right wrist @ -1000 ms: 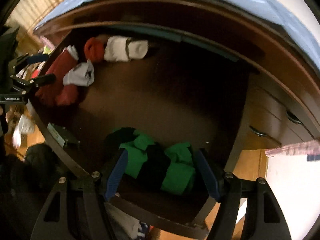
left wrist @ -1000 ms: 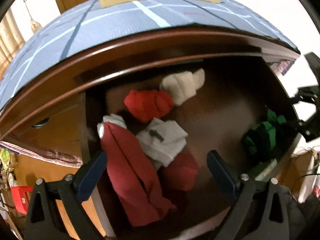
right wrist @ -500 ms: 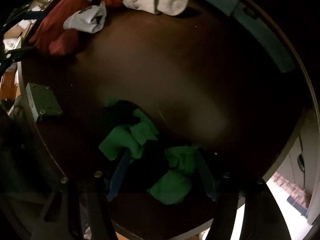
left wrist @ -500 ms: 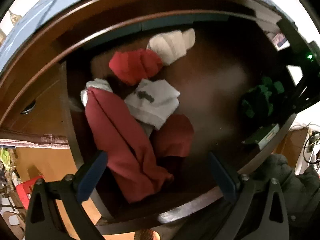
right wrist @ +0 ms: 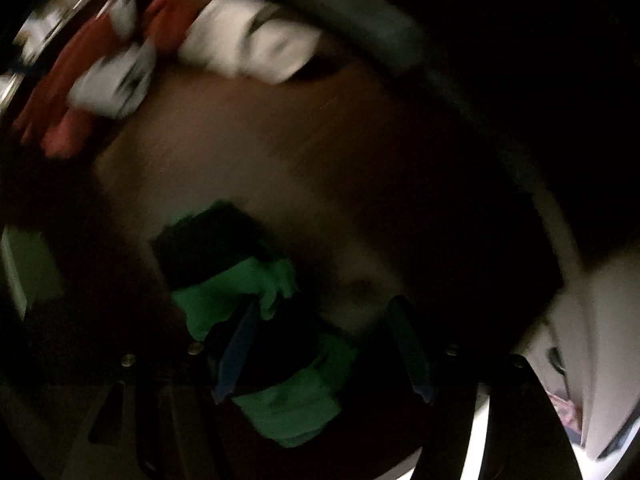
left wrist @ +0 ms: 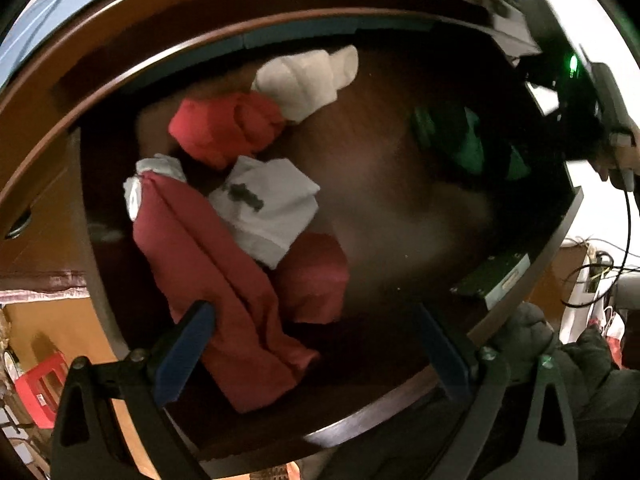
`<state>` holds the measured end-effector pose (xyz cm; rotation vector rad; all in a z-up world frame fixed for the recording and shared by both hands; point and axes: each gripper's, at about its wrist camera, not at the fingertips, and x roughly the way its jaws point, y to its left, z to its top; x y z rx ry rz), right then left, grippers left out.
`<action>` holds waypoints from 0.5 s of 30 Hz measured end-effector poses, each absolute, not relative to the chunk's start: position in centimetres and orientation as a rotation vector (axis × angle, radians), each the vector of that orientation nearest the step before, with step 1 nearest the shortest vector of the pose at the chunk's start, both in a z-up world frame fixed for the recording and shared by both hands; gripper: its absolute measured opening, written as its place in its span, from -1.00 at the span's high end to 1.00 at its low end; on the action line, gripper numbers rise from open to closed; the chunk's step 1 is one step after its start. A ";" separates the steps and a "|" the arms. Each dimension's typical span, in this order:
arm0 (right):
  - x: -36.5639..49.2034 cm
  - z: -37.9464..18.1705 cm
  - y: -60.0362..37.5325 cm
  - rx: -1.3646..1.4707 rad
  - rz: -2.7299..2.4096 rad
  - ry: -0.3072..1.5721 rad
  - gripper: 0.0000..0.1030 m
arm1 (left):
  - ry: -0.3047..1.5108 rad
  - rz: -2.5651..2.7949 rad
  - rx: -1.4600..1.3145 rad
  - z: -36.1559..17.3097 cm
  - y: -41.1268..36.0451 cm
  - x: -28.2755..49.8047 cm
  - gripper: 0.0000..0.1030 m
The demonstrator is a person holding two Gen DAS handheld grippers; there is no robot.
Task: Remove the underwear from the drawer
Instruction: 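Grasp the dark red garment with the left tool while the right tool grasps the green-and-black striped garment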
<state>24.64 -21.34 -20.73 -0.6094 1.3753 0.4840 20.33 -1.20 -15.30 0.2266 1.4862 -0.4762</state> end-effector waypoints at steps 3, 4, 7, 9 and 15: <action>25.1 -19.2 -22.7 -0.499 0.459 1.326 -0.32 | 1.473 -0.527 0.203 -14.2 -1.6 20.3 -0.77; 24.9 -18.8 -22.9 -0.477 0.466 1.314 -0.32 | 1.464 -0.557 0.173 -13.7 -1.6 20.4 -0.77; 23.7 -17.7 -23.7 -0.448 0.486 1.289 -0.32 | 1.446 -0.603 0.141 -12.7 -1.7 20.5 -0.77; 23.5 -17.4 -23.8 -0.429 0.497 1.278 -0.32 | 1.429 -0.603 0.167 -12.4 -1.8 20.5 -0.77; 22.3 -17.3 -23.9 -0.383 0.536 1.284 -0.32 | 1.447 -0.482 0.097 -12.5 1.3 21.4 -0.77</action>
